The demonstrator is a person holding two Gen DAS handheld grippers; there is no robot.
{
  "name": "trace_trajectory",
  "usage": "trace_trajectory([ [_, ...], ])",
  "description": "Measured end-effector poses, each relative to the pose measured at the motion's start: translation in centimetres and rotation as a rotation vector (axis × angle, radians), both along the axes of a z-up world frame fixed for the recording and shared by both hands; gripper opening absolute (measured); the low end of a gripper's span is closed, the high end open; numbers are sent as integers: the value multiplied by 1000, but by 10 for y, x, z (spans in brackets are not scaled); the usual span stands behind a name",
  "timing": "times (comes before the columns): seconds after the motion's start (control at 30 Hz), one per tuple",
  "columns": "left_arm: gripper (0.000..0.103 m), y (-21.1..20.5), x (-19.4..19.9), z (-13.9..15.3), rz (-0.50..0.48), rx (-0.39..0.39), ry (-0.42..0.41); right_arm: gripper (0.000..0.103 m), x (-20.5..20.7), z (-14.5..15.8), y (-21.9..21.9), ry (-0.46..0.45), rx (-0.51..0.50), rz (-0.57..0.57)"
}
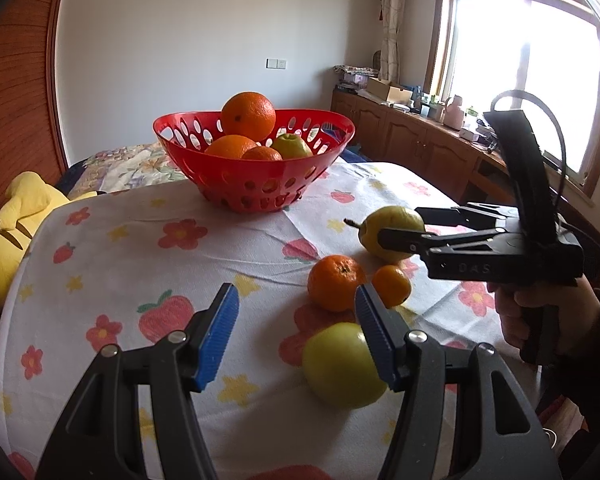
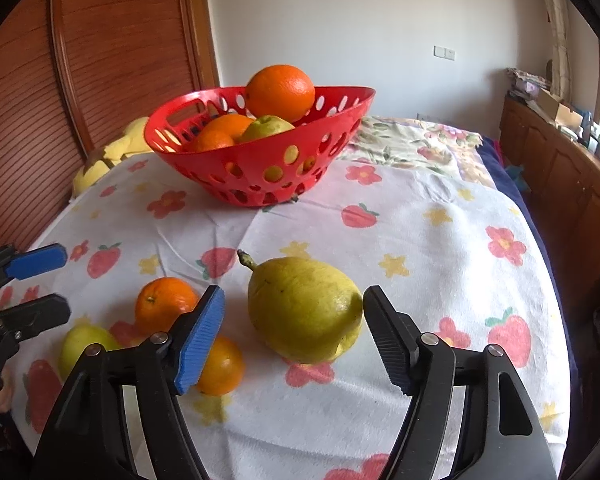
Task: Organize fruits
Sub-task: 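Withdraw both tools from the basket toward the remaining fruit, then grasp the green apple with the left tool while the right tool grasps the yellow pear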
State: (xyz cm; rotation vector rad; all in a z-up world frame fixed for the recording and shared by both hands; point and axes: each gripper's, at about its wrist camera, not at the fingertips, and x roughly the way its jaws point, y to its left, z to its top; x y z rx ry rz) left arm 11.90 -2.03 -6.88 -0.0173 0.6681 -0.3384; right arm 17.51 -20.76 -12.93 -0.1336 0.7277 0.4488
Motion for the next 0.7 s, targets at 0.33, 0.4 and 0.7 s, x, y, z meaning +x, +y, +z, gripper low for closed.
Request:
trace_trajectory([
  [0.33,61,-4,-2,-2,-8,-1,9,65,11,-11,-2,63,15,20],
  [0.4,61,-5,-2,-3,-9,-2,12,64,9,-11,-1,60,11,21],
  [0.7,61,-10,-7,-4,-21,-5,18,64,-12,-2,-18,23,13,-28],
])
